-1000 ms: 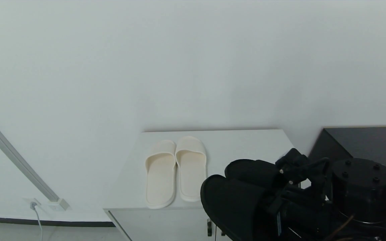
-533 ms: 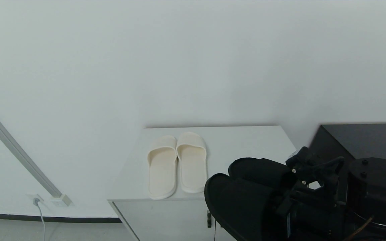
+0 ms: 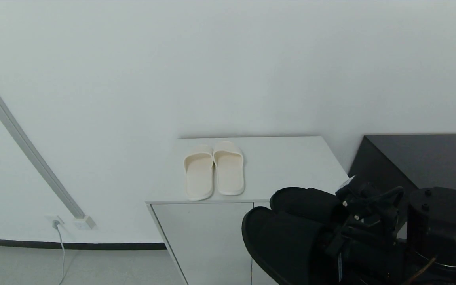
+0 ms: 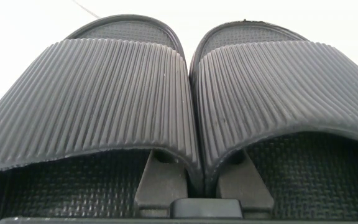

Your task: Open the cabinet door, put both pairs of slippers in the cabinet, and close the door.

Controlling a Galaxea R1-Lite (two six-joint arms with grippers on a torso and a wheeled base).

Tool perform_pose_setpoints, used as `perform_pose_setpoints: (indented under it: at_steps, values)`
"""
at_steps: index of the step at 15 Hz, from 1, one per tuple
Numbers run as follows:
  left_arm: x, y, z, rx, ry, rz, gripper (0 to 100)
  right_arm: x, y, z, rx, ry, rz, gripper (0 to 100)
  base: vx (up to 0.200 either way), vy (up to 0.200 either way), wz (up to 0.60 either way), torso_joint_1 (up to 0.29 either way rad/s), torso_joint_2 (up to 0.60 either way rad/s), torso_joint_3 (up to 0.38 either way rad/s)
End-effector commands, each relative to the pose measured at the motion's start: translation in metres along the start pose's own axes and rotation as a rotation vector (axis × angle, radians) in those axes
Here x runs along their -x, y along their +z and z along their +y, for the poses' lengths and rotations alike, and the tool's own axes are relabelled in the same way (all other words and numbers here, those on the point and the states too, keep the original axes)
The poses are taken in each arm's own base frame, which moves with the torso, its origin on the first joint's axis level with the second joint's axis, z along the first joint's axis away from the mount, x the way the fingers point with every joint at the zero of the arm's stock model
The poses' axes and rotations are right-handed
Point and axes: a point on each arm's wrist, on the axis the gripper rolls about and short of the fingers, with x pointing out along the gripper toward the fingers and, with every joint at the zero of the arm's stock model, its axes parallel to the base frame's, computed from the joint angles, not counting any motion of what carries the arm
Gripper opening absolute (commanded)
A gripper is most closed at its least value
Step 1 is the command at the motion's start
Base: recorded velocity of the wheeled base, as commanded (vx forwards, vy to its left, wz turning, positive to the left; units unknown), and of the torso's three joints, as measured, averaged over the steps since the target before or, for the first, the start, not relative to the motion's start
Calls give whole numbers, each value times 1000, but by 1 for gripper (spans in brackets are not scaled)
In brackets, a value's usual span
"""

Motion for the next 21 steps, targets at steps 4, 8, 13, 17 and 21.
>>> perform_pose_setpoints:
  at_steps: [4, 8, 13, 17, 21]
  values:
    - [0, 0, 0, 1, 0, 2, 0, -2, -3, 0, 3, 2, 14, 0, 0, 0, 0, 0, 0, 0]
    - [0, 0, 0, 1, 0, 2, 0, -3, -2, 2, 8, 23, 14, 0, 0, 0, 0, 0, 0, 0]
    - [0, 0, 0, 0, 1, 2, 0, 0, -6, 8, 15, 48, 25, 0, 0, 0, 0, 0, 0, 0]
    - [0, 0, 0, 0, 1, 2, 0, 1, -7, 14, 22, 71, 28, 0, 0, 0, 0, -63, 135, 74]
    - [0, 0, 0, -2, 1, 2, 0, 4, -10, 16, 25, 81, 34, 0, 0, 0, 0, -157, 349, 194]
